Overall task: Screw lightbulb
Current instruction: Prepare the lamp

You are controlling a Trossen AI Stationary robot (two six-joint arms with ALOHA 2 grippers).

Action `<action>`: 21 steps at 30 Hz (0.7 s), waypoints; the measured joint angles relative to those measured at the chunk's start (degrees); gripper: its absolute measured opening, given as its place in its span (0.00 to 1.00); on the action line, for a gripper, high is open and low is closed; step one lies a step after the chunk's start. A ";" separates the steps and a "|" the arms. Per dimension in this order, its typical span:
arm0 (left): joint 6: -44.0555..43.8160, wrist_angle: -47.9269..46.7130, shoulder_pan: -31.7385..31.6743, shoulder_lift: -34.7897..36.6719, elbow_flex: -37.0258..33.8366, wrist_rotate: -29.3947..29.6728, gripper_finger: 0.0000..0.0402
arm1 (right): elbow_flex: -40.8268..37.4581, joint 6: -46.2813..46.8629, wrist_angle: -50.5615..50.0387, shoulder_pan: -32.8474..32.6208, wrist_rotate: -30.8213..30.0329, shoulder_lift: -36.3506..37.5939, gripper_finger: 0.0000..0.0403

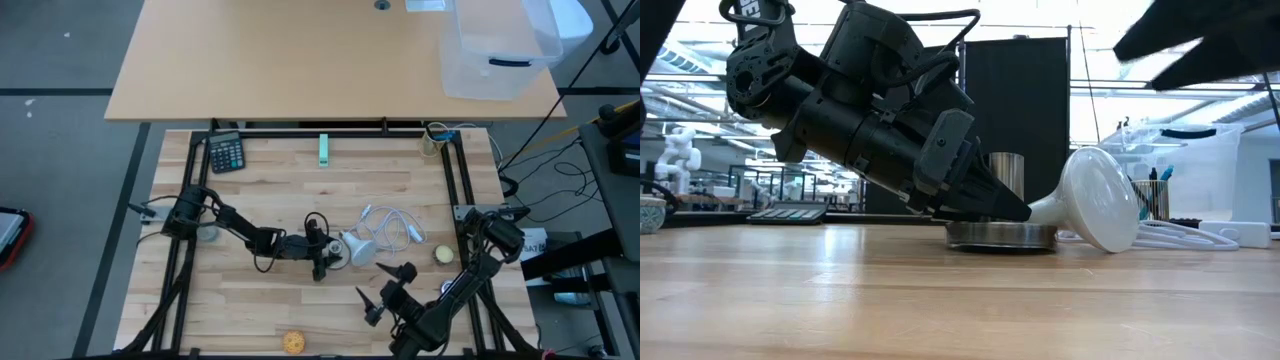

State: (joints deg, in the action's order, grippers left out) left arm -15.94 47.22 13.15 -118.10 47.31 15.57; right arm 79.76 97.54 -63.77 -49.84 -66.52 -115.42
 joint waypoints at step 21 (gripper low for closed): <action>-0.02 0.00 0.00 0.00 0.00 0.00 0.67 | -5.41 1.86 1.23 1.87 1.05 -2.47 0.99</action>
State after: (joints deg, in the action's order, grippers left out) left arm -15.97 47.22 13.15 -118.10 47.31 15.57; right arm 74.35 99.40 -62.54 -47.97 -65.47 -117.89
